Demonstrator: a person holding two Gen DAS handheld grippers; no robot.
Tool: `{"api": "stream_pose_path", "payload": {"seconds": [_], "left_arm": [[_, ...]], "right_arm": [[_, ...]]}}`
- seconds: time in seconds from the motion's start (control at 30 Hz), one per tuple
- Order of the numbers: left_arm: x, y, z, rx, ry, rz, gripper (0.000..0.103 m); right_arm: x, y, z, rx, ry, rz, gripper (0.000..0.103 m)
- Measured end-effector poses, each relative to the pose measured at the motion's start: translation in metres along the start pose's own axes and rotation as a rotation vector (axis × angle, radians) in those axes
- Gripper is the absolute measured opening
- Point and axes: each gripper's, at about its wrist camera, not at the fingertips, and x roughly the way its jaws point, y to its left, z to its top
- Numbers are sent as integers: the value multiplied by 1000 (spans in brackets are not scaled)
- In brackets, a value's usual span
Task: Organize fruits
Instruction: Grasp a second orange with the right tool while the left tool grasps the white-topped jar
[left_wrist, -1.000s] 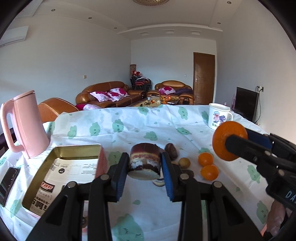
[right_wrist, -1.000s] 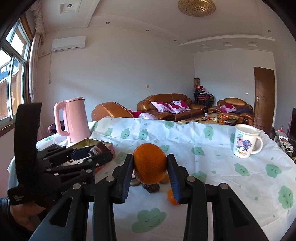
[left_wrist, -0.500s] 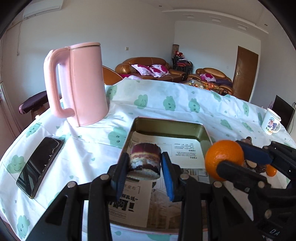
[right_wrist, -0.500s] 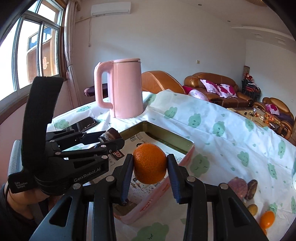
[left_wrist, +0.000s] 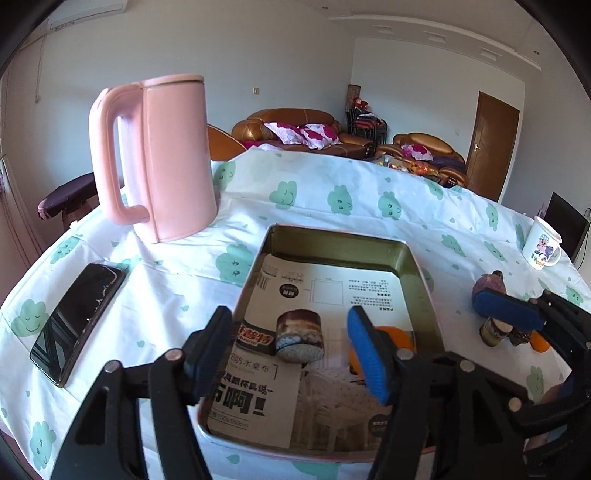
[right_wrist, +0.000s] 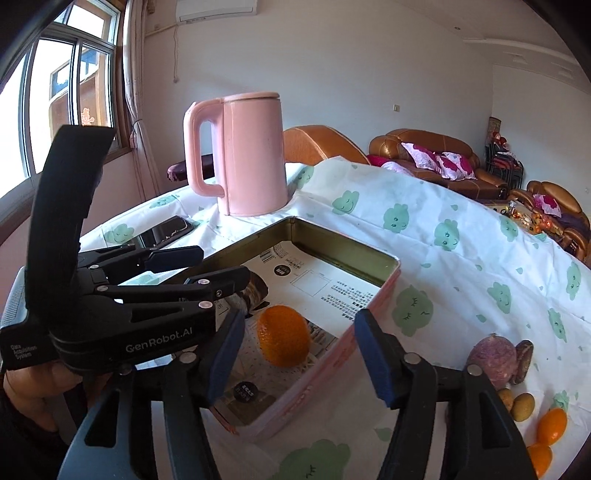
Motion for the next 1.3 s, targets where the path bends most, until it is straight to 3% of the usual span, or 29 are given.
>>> {"api": "stream_pose_path", "payload": {"seconds": [0.1, 0.23, 0.37, 0.5, 0.7, 0.83, 1.07, 1.17, 1.3], "left_arm": [[-14, -21, 4, 23, -36, -37, 79], [-22, -64, 5, 90, -54, -96, 85], [-17, -112, 1, 181, -34, -146, 86], [-1, -147, -4, 247, 6, -169, 87], [27, -168, -11, 291, 98, -192, 85], [35, -175, -14, 307, 129, -229, 76], [37, -183, -16, 319, 149, -279, 70], [45, -187, -19, 328, 187, -296, 69], [57, -191, -19, 317, 240, -329, 51]], "right_arm": [[-32, -25, -10, 38, -35, -73, 68], [-66, -69, -38, 101, -32, -301, 69], [-80, -114, -61, 182, 20, -454, 69], [-82, -141, -72, 277, 60, -443, 69], [-73, -147, -81, 331, 104, -394, 68], [-66, -150, -83, 349, 136, -397, 51], [-54, -163, -90, 413, 216, -368, 50], [-52, -164, -90, 418, 224, -355, 38], [-45, -163, -91, 412, 256, -341, 37]]}}
